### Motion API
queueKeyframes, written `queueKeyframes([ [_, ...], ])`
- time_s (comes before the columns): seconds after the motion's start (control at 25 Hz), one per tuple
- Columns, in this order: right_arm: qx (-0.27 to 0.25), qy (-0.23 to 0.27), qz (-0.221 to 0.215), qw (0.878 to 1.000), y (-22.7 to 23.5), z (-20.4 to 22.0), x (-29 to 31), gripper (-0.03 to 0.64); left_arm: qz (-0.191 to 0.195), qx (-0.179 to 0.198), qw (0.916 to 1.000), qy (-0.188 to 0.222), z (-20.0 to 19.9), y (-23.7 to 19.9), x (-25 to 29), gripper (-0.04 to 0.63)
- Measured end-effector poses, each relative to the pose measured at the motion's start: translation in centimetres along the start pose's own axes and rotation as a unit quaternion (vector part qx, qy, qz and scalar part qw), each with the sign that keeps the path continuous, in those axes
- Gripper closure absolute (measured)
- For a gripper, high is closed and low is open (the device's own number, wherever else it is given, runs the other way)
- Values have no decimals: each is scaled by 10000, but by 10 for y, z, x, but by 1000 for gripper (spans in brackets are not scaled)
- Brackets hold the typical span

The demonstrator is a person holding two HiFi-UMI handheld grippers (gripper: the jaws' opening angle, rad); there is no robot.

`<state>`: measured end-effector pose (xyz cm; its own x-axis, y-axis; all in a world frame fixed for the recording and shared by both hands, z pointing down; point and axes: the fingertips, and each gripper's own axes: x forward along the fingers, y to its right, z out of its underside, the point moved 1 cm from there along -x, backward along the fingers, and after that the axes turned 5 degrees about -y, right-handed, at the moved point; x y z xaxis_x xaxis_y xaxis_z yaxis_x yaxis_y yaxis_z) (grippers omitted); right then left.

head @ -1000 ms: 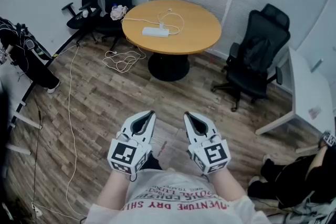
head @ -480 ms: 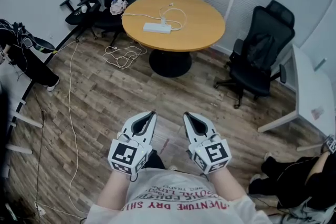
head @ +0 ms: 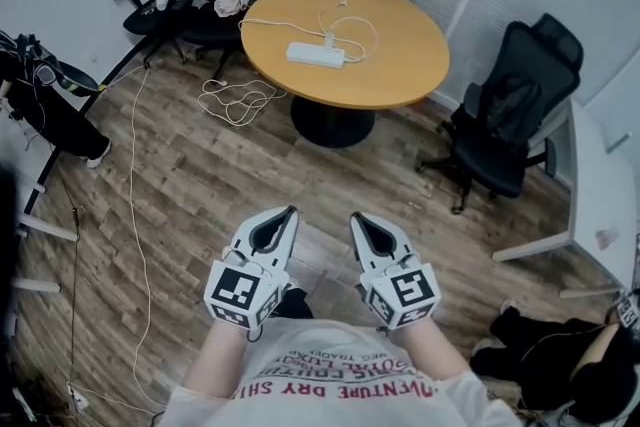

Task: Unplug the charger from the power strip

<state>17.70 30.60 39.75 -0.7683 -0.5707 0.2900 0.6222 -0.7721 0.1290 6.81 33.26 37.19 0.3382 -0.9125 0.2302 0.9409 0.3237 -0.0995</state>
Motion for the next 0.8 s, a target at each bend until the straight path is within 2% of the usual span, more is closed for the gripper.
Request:
queueKeyframes([
  [0.24, -54, -82, 196, 9998, 8, -28, 63, 588, -11, -59, 10000, 68, -22, -70, 15, 561],
  [0.48, -293, -53, 213, 9993, 10, -46, 109, 588, 3, -220, 9998, 2, -19, -114, 34, 561],
  [0.6, -315, -115, 162, 9993, 25, -46, 131, 588, -23, -253, 9997, -27, -18, -128, 53, 561],
  [0.8, -318, -84, 35, 9995, 72, -55, 176, 588, -277, -273, 9992, -13, -24, -159, 103, 561],
])
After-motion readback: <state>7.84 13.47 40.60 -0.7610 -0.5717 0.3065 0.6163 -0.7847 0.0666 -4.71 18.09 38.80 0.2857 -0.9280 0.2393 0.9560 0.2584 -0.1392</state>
